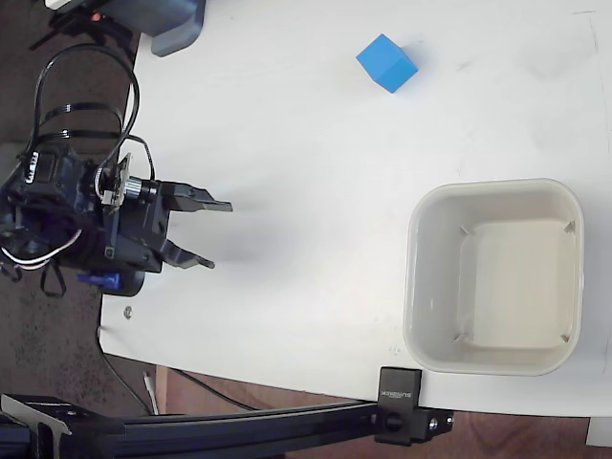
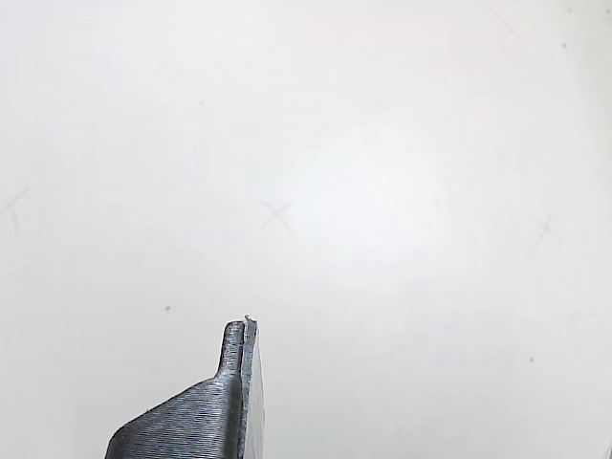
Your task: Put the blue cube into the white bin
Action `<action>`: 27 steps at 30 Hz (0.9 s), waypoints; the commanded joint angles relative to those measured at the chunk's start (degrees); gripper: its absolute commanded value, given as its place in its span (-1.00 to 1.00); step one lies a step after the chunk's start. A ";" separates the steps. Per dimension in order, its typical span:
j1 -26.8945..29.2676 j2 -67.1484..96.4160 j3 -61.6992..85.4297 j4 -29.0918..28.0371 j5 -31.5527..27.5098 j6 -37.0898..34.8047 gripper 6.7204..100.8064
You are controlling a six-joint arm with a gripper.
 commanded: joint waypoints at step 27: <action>-2.64 -41.40 -39.64 -7.47 -10.81 -9.93 0.99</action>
